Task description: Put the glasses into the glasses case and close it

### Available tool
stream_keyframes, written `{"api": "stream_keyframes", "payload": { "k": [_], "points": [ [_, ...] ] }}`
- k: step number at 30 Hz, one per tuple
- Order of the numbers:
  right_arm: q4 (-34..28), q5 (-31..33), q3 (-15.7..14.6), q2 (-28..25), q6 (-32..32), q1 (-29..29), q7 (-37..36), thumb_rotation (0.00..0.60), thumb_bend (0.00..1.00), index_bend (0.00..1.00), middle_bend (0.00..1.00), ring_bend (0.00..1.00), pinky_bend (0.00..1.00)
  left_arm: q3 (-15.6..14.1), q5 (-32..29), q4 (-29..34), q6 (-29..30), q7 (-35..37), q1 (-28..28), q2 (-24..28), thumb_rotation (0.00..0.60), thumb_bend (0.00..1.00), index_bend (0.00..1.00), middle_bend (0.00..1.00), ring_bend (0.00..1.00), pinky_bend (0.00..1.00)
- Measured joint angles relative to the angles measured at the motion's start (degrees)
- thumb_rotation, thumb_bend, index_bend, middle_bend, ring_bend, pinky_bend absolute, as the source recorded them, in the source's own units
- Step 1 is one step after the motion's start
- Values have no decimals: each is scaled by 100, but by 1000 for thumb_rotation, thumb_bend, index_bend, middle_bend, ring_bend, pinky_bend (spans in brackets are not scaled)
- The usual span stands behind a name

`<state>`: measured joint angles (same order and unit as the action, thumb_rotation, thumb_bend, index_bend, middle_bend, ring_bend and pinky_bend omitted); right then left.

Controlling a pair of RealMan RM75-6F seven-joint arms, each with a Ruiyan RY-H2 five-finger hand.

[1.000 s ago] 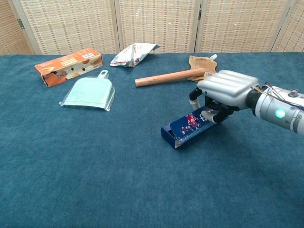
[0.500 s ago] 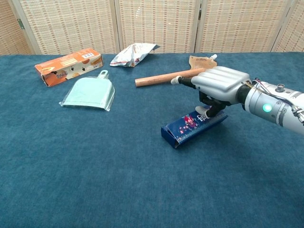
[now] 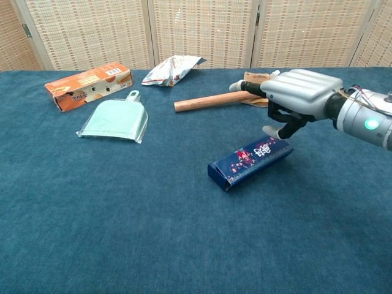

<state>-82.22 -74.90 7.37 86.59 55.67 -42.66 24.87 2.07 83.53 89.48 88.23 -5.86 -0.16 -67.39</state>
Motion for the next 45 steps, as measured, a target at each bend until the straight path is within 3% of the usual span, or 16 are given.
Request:
{"api": "stream_keyframes", "payload": {
  "k": [5, 12, 17, 20, 24, 26, 35, 37, 41, 45],
  "points": [
    [-355, 74, -176, -452, -450, -15, -14, 600, 115, 23, 934, 1000, 929, -5, 61, 65, -27, -47, 46, -15, 600, 187, 193, 136, 147, 238],
    [-444, 771, -282, -468, -1008, -223, 509, 600, 111, 62, 936, 1000, 929, -9, 53, 97, -36, -75, 50, 2, 600, 187, 193, 137, 147, 238],
    [-247, 1260, -202, -265, -1307, -512, 721, 600, 164, 115, 944, 1000, 929, -19, 28, 95, -25, -42, 24, 22, 600, 187, 193, 137, 147, 238],
    [-129, 1519, -138, -182, -1508, -712, 785, 600, 190, 201, 951, 1000, 929, -19, 3, 79, -15, -22, 4, 30, 600, 187, 193, 137, 147, 238],
    [15, 1830, -73, -93, -1648, -967, 887, 600, 261, 458, 976, 1000, 929, -38, 3, 72, -26, 22, -7, 38, 600, 187, 193, 137, 147, 238],
    [80, 1883, -55, -41, -1627, -1028, 909, 600, 298, 511, 980, 1000, 929, -40, 2, 51, -21, 53, -16, 36, 600, 187, 193, 137, 147, 238],
    [169, 1963, -120, -7, -1523, -1126, 799, 600, 332, 573, 982, 1000, 929, -31, 27, 1, -11, 118, -11, 26, 600, 187, 193, 137, 147, 238],
    [146, 1959, -141, -24, -1502, -1127, 772, 600, 320, 507, 981, 1000, 929, -27, 32, 1, -12, 115, -5, 23, 600, 187, 193, 137, 147, 238],
    [74, 1881, -165, -62, -1373, -1093, 697, 600, 300, 115, 978, 1000, 940, -22, 54, 11, -12, 106, 8, 23, 600, 187, 193, 137, 147, 238],
    [-88, 1766, -179, -150, -1132, -999, 602, 600, 282, 13, 967, 1000, 943, -9, 99, 7, 6, 95, 30, -1, 600, 187, 192, 137, 147, 238]
  ]
}}
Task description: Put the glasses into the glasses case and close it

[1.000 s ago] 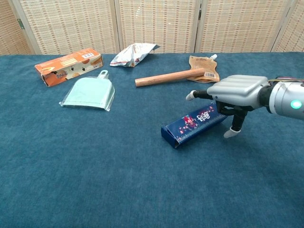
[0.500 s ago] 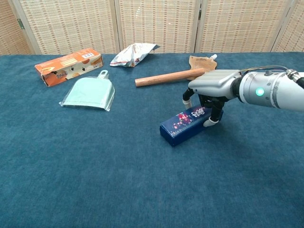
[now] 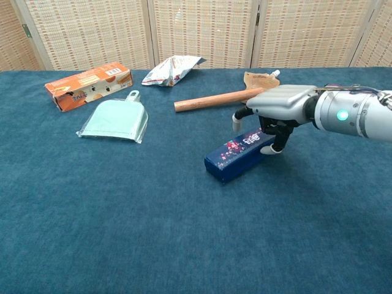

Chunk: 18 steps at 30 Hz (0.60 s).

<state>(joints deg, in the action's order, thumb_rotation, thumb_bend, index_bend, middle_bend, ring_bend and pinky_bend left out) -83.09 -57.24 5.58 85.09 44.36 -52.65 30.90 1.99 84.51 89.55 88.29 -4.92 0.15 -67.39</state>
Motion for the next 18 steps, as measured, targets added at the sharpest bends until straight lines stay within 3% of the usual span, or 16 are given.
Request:
{"api": "stream_keyframes", "payload": {
  "k": [5, 9, 14, 18],
  "points": [
    [-319, -155, -21, -243, 380, 204, -120, 600, 270, 0, 937, 1000, 944, 17, 44, -5, -15, -31, 50, -39, 600, 187, 193, 137, 147, 238],
    [-618, -372, -71, -500, 859, 460, -184, 600, 269, 0, 841, 943, 931, 56, 53, -23, 14, -34, 72, -64, 600, 187, 193, 137, 147, 238],
    [-963, -799, -203, -803, 1707, 957, -309, 600, 276, 4, 644, 719, 807, 103, 47, -110, 7, -75, 125, -141, 600, 187, 193, 137, 147, 238],
    [-1254, -1226, -421, -1132, 2541, 1598, -492, 600, 282, 33, 466, 513, 653, 145, 51, -167, 3, -71, 171, -192, 600, 187, 193, 137, 148, 238]
  ]
}}
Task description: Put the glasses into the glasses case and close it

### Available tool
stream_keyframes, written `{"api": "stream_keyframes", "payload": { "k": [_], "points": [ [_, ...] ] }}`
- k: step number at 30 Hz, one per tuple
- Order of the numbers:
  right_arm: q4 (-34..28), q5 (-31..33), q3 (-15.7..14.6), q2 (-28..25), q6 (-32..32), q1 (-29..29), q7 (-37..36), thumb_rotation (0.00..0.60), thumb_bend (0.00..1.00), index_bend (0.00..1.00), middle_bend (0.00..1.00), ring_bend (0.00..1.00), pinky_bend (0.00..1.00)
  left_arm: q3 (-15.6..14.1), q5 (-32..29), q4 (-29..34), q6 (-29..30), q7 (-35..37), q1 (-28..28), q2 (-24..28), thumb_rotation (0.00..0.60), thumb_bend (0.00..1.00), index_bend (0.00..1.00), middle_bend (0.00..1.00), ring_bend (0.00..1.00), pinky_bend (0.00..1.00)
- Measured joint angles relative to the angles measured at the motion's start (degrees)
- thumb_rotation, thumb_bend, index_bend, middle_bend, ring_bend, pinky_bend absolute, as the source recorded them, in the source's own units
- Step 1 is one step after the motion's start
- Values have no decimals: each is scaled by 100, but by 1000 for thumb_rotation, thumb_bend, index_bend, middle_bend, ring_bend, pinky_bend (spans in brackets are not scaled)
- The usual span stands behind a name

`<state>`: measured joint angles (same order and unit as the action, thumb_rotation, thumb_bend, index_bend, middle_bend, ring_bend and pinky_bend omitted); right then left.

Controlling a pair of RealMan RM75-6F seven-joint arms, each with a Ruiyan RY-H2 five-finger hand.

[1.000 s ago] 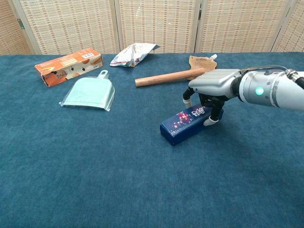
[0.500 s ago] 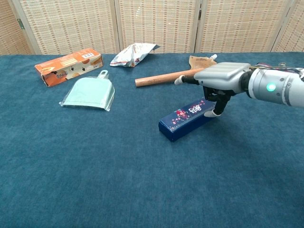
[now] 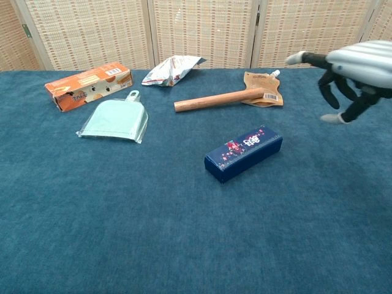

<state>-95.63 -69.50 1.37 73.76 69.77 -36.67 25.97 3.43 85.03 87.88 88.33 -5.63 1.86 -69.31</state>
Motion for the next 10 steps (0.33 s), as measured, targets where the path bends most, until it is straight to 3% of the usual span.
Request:
{"api": "stream_keyframes", "payload": {
  "k": [4, 10],
  "points": [
    [-180, -351, -255, -306, 714, 666, -260, 600, 284, 67, 383, 387, 555, 46, -16, -36, -23, -21, 54, -45, 600, 187, 193, 137, 147, 238],
    [-214, -694, -635, -635, 1536, 1613, -758, 600, 284, 108, 371, 361, 523, 79, -9, -48, -47, -117, 128, -138, 600, 187, 193, 137, 147, 238]
  ]
}}
